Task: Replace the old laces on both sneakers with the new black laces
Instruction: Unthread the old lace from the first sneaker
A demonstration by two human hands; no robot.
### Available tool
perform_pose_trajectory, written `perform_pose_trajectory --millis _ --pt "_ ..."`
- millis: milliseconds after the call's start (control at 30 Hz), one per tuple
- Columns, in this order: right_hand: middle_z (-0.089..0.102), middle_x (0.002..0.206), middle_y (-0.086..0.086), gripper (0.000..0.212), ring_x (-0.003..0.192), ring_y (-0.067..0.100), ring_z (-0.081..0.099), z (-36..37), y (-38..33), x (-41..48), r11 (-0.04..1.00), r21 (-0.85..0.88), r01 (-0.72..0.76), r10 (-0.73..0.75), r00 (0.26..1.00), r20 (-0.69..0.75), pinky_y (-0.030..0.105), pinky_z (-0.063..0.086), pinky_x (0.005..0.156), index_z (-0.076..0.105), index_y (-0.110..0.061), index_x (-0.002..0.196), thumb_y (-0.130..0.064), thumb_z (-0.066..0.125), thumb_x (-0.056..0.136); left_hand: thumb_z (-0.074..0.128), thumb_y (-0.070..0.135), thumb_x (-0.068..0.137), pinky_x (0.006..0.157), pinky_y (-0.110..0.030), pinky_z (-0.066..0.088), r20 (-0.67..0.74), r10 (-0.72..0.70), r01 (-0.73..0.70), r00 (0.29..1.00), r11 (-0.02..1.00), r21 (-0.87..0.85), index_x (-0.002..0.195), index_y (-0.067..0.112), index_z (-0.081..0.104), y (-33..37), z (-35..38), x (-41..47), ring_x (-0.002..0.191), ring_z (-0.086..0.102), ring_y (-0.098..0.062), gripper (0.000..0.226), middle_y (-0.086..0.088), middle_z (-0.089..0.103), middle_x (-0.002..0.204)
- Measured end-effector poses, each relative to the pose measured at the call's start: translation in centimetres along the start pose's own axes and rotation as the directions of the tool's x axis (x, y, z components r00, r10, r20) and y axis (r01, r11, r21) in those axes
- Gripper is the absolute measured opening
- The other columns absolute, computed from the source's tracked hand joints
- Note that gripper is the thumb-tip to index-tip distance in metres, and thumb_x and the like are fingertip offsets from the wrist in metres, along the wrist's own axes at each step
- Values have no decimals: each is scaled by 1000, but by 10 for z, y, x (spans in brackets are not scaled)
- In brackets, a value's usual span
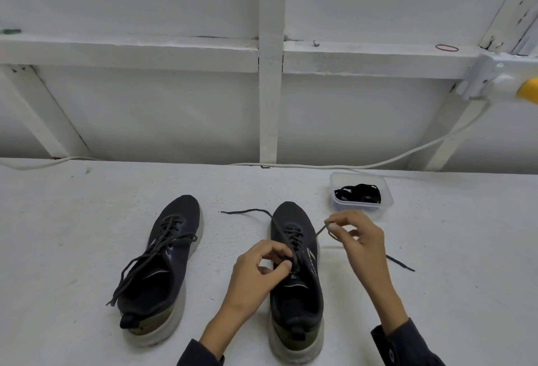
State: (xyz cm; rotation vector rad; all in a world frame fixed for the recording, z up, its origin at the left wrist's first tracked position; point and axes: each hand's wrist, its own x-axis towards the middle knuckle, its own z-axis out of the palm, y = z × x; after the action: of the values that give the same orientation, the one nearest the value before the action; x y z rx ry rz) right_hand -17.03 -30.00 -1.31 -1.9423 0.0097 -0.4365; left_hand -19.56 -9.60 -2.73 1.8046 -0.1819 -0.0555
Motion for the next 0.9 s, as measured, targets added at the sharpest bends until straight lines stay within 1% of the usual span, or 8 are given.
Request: perform_pose_trajectory --millis 100,200,333,467,567,700,767,900 --pt "65 94 -16 28 89 9 62 -1 -4 1 999 -48 17 -18 1000 -14 22 45 70 70 -32 84 -4 74 83 70 12 82 69 -28 55 -9 21 -21 1000 997 75 85 32 69 3 0 0 87 65 -6 21 16 69 91" --pt "58 105 -21 35 95 2 57 2 -9 -7 995 -103 -4 10 998 55 21 43 73 61 -35 92 -6 76 79 67 33 76 68 -28 55 -4 69 -66 998 971 230 89 42 64 6 0 -1 86 63 -4 16 21 65 93" --pt "56 101 -19 25 96 2 55 0 -13 -22 981 -190 -39 86 965 247 32 48 77 55 -35 83 -17 68 73 63 41 78 68 -25 53 -8 145 -124 989 873 472 97 45 56 7 3 1 83 57 0 21 24 58 94" --pt "61 99 -16 20 93 4 58 3 -11 -34 970 -225 -97 182 899 398 39 53 79 56 -36 87 -24 62 73 55 47 80 65 -23 50 -49 218 -150 975 801 580 88 39 58 10 6 5 83 56 1 11 23 54 95" --pt "63 99 -17 22 93 6 60 2 -13 -35 979 -146 -140 189 890 416 37 54 79 59 -39 89 -26 60 72 47 49 78 70 -27 51 -28 163 -128 986 857 500 80 35 54 8 9 11 89 56 -2 15 22 55 95" --pt "62 103 -20 32 97 5 60 2 -13 -38 982 -101 -162 190 881 434 37 53 83 62 -39 97 -41 64 65 49 46 76 83 -21 44 53 63 -69 997 989 130 77 30 56 -1 12 13 102 56 -7 18 21 58 101" --pt "61 103 -23 36 96 4 59 7 -13 -41 986 -103 -132 162 904 396 34 53 81 61 -42 96 -49 65 61 49 45 78 85 -16 41 73 78 -85 994 992 90 80 32 58 -5 12 13 107 55 -8 15 22 58 104" --pt "64 97 -19 30 91 11 61 16 -16 -43 995 -25 -94 97 961 260 25 51 71 64 -45 90 -45 67 60 53 43 82 89 -17 44 122 118 -133 986 984 122 87 31 62 -5 8 12 112 55 -8 16 20 56 109"
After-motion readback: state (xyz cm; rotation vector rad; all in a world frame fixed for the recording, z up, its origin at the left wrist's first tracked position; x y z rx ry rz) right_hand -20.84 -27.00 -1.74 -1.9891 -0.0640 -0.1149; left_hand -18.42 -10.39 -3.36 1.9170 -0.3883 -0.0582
